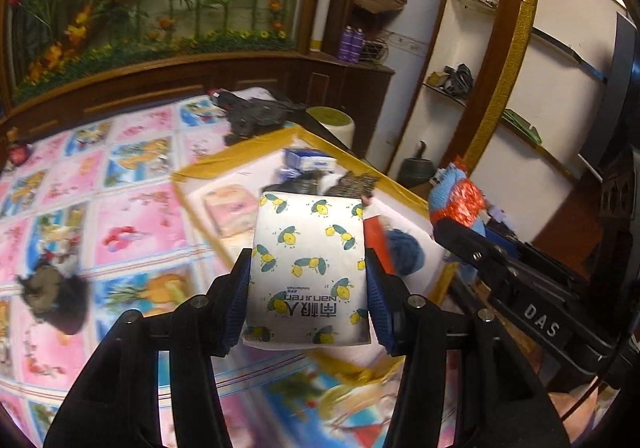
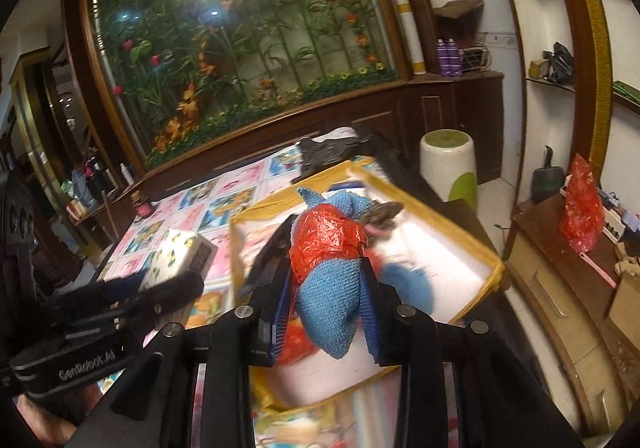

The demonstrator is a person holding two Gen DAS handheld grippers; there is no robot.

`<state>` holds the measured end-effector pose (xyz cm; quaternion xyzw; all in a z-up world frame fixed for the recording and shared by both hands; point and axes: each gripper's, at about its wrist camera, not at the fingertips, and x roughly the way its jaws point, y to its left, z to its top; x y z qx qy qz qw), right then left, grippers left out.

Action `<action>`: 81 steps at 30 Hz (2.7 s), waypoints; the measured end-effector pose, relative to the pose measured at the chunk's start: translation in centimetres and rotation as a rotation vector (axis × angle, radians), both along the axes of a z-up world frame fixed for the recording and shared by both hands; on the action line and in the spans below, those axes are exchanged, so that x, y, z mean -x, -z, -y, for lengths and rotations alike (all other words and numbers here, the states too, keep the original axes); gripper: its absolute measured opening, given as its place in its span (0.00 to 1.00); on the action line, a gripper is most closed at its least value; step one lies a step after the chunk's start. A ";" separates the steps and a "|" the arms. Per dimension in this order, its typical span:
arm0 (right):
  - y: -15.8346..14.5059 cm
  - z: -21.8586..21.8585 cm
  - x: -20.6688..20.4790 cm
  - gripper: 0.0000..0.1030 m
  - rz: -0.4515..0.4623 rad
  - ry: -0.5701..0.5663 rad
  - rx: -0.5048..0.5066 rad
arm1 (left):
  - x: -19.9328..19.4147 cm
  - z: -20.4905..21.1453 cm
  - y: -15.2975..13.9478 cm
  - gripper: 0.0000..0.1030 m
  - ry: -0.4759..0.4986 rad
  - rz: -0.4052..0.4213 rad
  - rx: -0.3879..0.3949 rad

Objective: Organize soft objects

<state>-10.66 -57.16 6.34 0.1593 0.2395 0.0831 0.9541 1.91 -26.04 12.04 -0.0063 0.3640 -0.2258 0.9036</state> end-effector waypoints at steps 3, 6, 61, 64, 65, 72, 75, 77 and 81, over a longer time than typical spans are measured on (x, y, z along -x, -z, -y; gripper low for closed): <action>-0.3 1.2 -1.3 0.30 -0.024 0.024 -0.005 | -0.6 2.4 1.2 0.49 0.016 -0.019 -0.005; -0.3 1.6 -3.1 0.30 -0.061 0.041 -0.007 | -0.9 4.3 2.4 0.49 0.029 -0.029 -0.024; -0.5 -3.4 -2.4 0.95 -0.040 0.156 0.066 | 5.7 1.5 2.9 0.77 0.041 0.248 -0.147; -0.5 -3.9 -1.7 0.95 -0.037 0.164 0.058 | 6.1 0.3 2.8 0.77 0.049 0.239 -0.138; -0.5 -4.0 -1.5 0.95 -0.036 0.168 0.057 | 6.3 -0.1 2.8 0.77 0.052 0.236 -0.135; 0.1 -5.7 -0.3 0.98 -0.055 0.195 0.105 | 8.4 -2.6 4.1 0.80 0.063 0.201 -0.229; 0.5 -7.0 0.4 0.99 -0.048 0.200 0.139 | 8.9 -3.6 4.9 0.80 0.075 0.171 -0.254; 0.9 -7.6 0.6 0.99 -0.042 0.200 0.146 | 9.1 -4.2 5.4 0.80 0.074 0.151 -0.261; 1.9 -8.6 0.3 0.99 -0.072 0.204 0.137 | 9.4 -5.0 6.4 0.80 0.036 0.180 -0.308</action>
